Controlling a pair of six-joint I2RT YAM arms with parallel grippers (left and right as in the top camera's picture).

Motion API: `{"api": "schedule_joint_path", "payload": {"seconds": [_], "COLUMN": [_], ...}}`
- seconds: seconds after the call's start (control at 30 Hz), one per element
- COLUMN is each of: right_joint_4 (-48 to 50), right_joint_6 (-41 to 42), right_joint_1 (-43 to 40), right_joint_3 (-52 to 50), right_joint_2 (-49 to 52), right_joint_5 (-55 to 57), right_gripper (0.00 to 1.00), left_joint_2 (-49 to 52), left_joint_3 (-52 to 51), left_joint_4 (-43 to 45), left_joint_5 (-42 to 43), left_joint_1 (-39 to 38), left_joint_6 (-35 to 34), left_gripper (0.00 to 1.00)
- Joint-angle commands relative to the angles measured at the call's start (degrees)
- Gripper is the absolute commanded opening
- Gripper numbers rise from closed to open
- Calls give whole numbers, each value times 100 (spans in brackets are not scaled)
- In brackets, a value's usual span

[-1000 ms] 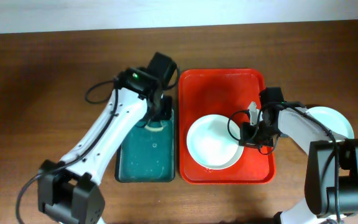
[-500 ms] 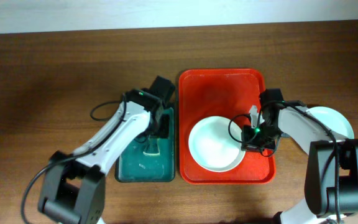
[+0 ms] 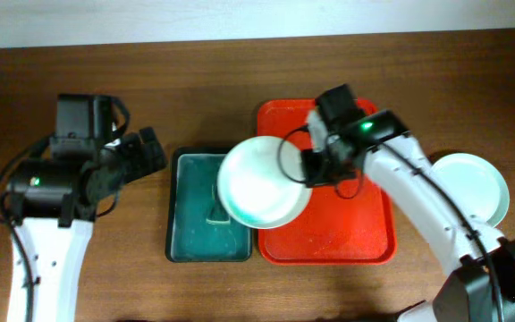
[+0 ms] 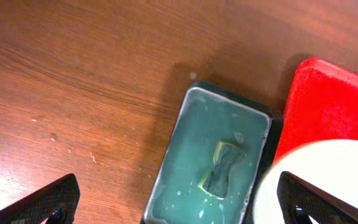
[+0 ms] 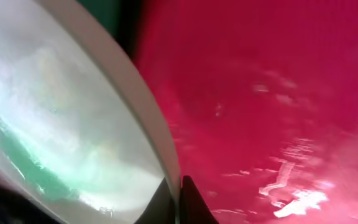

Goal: Clean dirty plates on tray and stack at the side
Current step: 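Lift the white plate with the right gripper and tilt it over the water tray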

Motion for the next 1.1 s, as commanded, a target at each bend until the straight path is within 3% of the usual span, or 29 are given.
{"api": "schedule_joint_path", "payload": {"seconds": [0.0, 0.07, 0.27, 0.47, 0.7, 0.83, 1.07], "right_joint_4": [647, 931, 1574, 1576, 1497, 1480, 1471], "right_joint_6": [791, 791, 787, 782, 756, 330, 308], "right_joint_1": [905, 1255, 2549, 3329, 3866, 4153, 4522], "right_joint_3": [90, 90, 92, 92, 92, 94, 92], "right_joint_2": [-11, 35, 85, 83, -20, -72, -72], "right_joint_5": [1095, 1443, 4236, 5598, 6857, 7311, 7967], "right_gripper": [4, 4, 4, 4, 4, 4, 4], "left_joint_2": [-155, -153, -153, -153, -153, -153, -153], "left_joint_3": [103, 103, 101, 101, 101, 101, 101], "left_joint_4": [-229, -310, -319, -319, -319, -319, -319], "left_joint_5": [-20, -20, -20, -20, -20, -20, -20], "left_joint_1": [101, 101, 101, 101, 101, 101, 101], "left_joint_6": [-9, -9, -9, -9, -9, -9, -9], "left_gripper": [99, 100, 99, 99, 99, 99, 99]}}
